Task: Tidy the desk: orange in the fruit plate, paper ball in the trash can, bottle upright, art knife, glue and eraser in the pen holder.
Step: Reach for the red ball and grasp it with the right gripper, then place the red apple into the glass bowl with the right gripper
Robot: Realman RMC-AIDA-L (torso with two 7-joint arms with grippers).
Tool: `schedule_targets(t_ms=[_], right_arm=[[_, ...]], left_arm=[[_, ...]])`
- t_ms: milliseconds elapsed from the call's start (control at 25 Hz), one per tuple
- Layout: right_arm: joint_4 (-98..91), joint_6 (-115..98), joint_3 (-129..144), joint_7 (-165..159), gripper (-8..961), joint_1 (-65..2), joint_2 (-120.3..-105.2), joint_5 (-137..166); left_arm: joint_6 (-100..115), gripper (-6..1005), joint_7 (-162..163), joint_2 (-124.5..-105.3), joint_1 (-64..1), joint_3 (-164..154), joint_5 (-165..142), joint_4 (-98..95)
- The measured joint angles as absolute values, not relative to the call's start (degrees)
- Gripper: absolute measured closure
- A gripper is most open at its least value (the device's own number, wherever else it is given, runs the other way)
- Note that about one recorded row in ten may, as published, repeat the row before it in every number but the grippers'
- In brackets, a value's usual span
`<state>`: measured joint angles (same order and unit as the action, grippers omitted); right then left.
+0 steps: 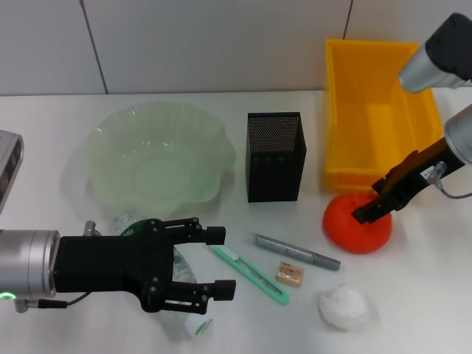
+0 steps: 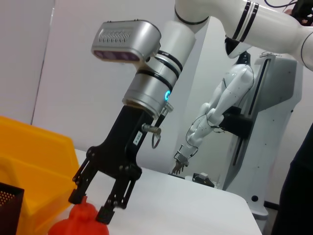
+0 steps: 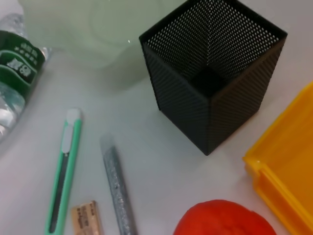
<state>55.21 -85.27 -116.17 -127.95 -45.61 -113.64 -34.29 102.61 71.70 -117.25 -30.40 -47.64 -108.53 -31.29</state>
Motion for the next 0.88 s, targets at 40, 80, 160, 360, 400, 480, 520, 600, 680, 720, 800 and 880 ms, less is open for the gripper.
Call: schedule_targets(t_ms=[40,80,160,360,400,480,520,600,680,720,800,880], right_arm=[[55.0,-84.8,-115.8,-127.8,192,-45.6,-113.69,-34.3],[54.7,-84.2,-115.5,-127.8,193,-45.6,-113.71,-34.3],[53.8,-82.1,-113.8,-127.5,205,-45.4,-113.79,-34.4],[53.2,-81.1,-113.0,-127.0,261,-45.3,-114.24,-34.8],[53.1,-81.1,-113.0,-126.9,273,-45.3,-114.37,-34.8],[52.8,-80.8,-112.9,-126.9,295,-45.3,-114.47,-34.8],[52.6,-80.6,-112.9,-126.9,306,-45.4,-114.52,-34.7],[52.5,-80.3,-112.9,-126.8,329,-45.3,-114.54,-34.7],[52.6,-80.3,-112.9,-126.8,351,-45.3,-114.54,-34.7],[53.0,-80.6,-113.1,-126.8,403,-45.2,-114.54,-34.7],[53.4,-81.0,-113.2,-126.7,506,-45.2,-114.54,-34.7],[54.8,-82.3,-113.5,-126.7,580,-45.2,-114.54,-34.8]], left_arm=[[102.6,152,71.6,-117.24,-30.4,-47.6,-108.5,-31.3],[102.6,152,71.6,-117.25,-30.3,-47.6,-108.5,-31.3],[102.6,152,71.4,-117.24,-30.3,-47.6,-108.5,-31.3],[102.6,152,71.4,-117.24,-30.2,-47.6,-108.4,-31.3],[102.6,152,71.4,-117.25,-30.2,-47.6,-108.4,-31.3],[102.6,152,71.4,-117.24,-30.2,-47.6,-108.3,-31.3],[102.6,152,71.4,-117.25,-30.2,-47.6,-108.3,-31.3],[102.6,152,71.4,-117.24,-30.2,-47.6,-108.3,-31.3],[102.6,152,71.4,-117.24,-30.2,-47.6,-108.4,-31.3],[102.6,152,71.3,-117.24,-30.2,-47.5,-108.5,-31.3],[102.6,152,71.3,-117.24,-30.2,-47.5,-108.6,-31.3],[102.6,152,71.3,-117.24,-30.3,-47.5,-108.6,-31.3]])
